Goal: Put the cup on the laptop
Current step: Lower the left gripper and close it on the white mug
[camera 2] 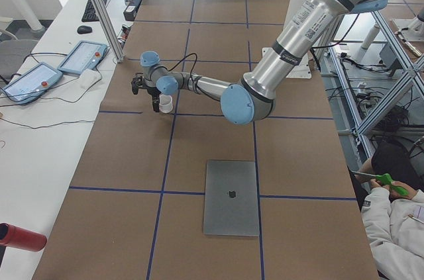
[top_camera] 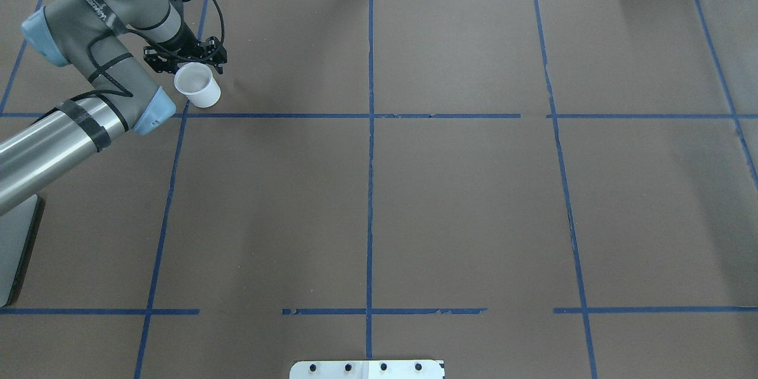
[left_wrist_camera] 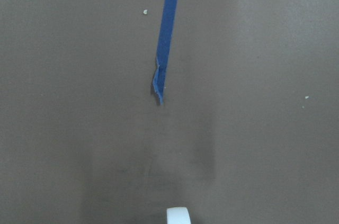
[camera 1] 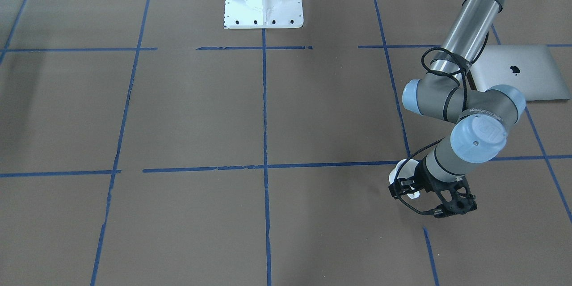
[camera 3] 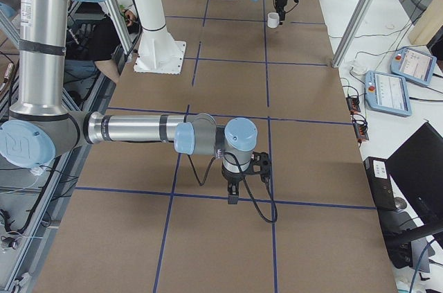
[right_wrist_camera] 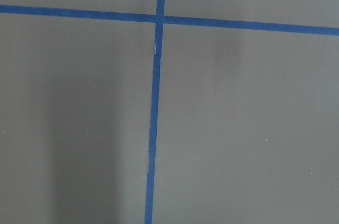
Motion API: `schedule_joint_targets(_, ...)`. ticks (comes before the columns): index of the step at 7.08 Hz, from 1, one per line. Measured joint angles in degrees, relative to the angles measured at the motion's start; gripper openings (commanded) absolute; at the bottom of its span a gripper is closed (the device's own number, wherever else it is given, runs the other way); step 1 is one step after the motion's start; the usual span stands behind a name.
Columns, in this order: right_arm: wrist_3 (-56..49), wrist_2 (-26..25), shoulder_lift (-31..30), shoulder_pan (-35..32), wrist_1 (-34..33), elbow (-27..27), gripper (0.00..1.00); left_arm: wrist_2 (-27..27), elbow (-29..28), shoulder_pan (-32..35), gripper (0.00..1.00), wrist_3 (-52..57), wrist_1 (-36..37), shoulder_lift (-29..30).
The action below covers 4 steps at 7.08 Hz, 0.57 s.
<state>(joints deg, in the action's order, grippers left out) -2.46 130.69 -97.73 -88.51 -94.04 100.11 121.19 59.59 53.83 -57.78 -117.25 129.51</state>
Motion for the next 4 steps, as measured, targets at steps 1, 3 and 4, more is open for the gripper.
schedule_joint_targets(1, 0.0, 0.0, 0.0, 0.0, 0.0, 0.0, 1.0, -0.2, -0.4, -0.4, 0.63, 0.0, -0.3, 0.0)
schedule_joint_targets(3, 0.0, 0.0, 0.0, 0.0, 0.0, 0.0, 1.0, 0.0, -0.6, -0.6, 0.0, 0.3, -0.4, 0.0)
schedule_joint_targets(4, 0.0, 0.0, 0.0, 0.0, 0.0, 0.0, 1.0, 0.3, -0.6, -0.5, 0.0, 0.4, -0.4, 0.0)
